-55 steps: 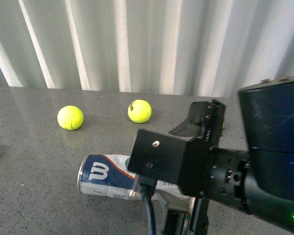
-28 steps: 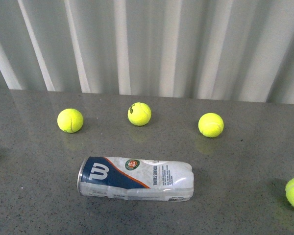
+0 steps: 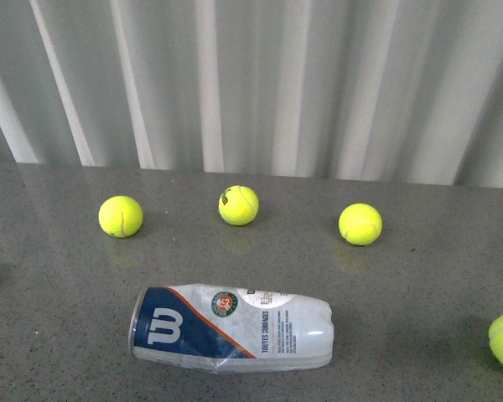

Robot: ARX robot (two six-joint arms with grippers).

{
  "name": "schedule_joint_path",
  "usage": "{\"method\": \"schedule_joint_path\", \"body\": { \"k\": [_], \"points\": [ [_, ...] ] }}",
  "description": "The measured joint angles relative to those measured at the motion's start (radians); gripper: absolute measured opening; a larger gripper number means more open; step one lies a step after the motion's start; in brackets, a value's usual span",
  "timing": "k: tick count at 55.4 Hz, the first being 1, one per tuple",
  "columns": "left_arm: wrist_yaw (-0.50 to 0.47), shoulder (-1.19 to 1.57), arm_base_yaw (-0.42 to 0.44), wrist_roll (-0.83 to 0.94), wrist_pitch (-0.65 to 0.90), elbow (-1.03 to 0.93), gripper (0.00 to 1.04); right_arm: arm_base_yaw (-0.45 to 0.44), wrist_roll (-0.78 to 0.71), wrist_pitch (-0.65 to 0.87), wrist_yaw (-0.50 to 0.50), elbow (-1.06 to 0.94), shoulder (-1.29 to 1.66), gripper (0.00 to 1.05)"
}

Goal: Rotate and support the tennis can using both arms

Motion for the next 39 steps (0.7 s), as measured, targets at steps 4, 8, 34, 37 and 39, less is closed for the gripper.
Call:
{"method": "schedule_joint_path", "body": {
  "k": [4,8,34,37,39],
  "points": [
    [0.0,0.0,0.0,0.0,0.0,0.0,0.98,0.02,0.015,-0.029,0.04,-0.034,-0.017,0.24],
    [0.002,0.0,0.0,0.0,0.0,0.0,0.98,0.064,0.021,-0.087,0.08,-0.034,-0.096,0.06],
    [0.0,0.0,0.0,0.0,0.0,0.0,0.98,0.276,0.027,-0.333,0.28,-0.034,-0.352,0.03],
    [0.001,0.0,0.0,0.0,0.0,0.0,0.98,0.276,0.027,-0.347,0.28,-0.034,-0.367,0.03],
    [0.001,0.0,0.0,0.0,0.0,0.0,0.98,0.276,0.027,-0.358,0.28,-0.034,-0.378,0.03]
  ]
}}
